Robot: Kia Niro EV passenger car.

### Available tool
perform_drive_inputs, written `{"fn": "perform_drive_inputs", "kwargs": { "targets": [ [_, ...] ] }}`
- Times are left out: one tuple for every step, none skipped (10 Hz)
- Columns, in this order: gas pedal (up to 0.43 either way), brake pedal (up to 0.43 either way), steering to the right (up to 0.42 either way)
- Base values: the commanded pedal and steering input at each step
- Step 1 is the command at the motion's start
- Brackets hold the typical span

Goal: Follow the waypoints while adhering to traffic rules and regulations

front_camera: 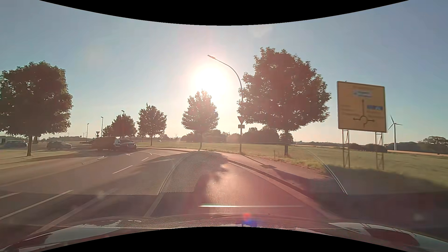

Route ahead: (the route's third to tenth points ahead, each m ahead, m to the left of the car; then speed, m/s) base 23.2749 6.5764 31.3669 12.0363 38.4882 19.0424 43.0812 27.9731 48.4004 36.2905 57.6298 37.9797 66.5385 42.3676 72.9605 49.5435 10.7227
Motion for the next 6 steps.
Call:
{"fn": "perform_drive_inputs", "kwargs": {
  "targets": [
    [0.157,0.0,-0.078],
    [0.15,0.0,-0.08],
    [0.138,0.0,-0.085],
    [0.13,0.0,-0.089],
    [0.13,0.0,-0.089],
    [0.13,0.0,-0.089]
  ]
}}
